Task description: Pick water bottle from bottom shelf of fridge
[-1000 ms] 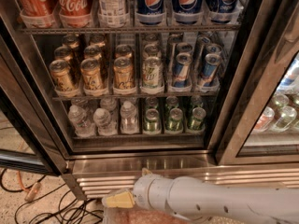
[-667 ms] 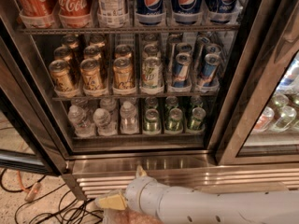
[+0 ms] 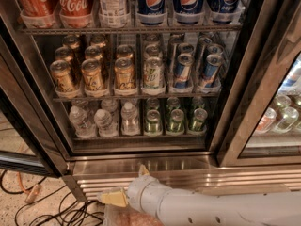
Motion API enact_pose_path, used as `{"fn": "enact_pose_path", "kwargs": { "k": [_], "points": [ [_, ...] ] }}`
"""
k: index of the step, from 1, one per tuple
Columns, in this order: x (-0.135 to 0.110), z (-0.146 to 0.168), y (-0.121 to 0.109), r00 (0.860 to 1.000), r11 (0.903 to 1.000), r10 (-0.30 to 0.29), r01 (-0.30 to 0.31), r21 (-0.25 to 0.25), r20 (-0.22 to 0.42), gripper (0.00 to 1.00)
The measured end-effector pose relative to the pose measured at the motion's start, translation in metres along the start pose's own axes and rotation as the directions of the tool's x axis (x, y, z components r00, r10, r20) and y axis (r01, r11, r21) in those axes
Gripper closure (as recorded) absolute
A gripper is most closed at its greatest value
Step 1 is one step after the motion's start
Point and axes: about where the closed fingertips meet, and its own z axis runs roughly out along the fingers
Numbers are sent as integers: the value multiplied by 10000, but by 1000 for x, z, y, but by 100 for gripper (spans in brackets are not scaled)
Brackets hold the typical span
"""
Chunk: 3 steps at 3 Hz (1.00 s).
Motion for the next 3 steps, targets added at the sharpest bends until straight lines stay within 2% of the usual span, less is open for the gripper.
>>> {"fn": "enact_pose_path", "kwargs": {
  "k": [1,2,3],
  "points": [
    [0,22,-5,9987,9989,457,-459,83,209,0],
    [-7,40,-19,9937,9944,812,-860,613,778,0],
    [-20,50,-29,9855,9867,663,-880,1369,1559,0]
  ]
}}
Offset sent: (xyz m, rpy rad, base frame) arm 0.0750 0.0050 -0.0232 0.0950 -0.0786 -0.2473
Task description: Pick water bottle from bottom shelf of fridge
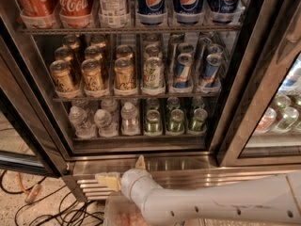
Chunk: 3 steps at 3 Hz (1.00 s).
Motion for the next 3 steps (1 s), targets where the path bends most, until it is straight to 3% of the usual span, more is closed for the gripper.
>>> {"fn": "enact_pose_path", "kwargs": {
  "k": [1,2,3],
  "points": [
    [-8,11,-4,9974,9975,37,-88,707,721,0],
    [-20,17,-12,9901,9896,-389,195,1424,1346,0],
    [-20,17,-12,9901,9896,-389,195,1424,1346,0]
  ]
}}
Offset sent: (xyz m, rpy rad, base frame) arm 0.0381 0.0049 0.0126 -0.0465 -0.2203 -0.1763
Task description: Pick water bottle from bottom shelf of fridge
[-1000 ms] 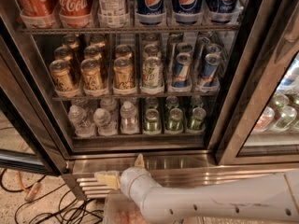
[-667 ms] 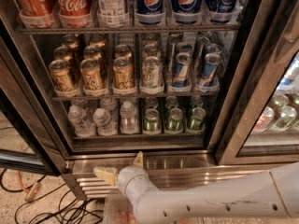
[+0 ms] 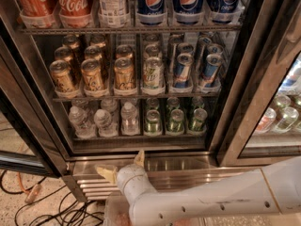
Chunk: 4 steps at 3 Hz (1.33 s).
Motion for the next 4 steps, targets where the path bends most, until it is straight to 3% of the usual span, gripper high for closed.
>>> {"fn": "enact_pose_path", "kwargs": {
  "k": [2,3,4],
  "points": [
    [4,18,5,9999,9989,-67,62,-456,-111,0],
    [-5,33,-4,9989,9995,-182,193,-262,440,0],
    [-12,42,-13,9932,9985,-491,462,294,1056,0]
  ]
}}
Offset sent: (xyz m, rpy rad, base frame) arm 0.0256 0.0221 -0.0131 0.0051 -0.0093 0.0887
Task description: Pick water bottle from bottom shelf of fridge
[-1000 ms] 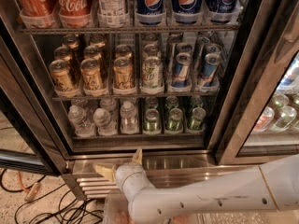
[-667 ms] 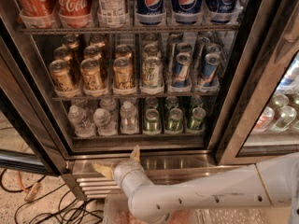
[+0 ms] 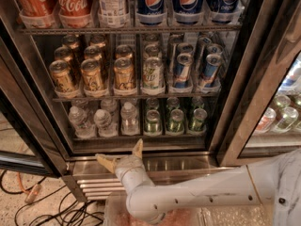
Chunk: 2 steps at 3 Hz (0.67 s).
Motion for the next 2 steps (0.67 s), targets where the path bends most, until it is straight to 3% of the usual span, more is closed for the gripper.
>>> {"fn": "enact_pose_path", "kwargs": {
  "k": [2],
  "points": [
    [-5,6,-18,9937,9890,-476,326,1441,1019,0]
  ]
}}
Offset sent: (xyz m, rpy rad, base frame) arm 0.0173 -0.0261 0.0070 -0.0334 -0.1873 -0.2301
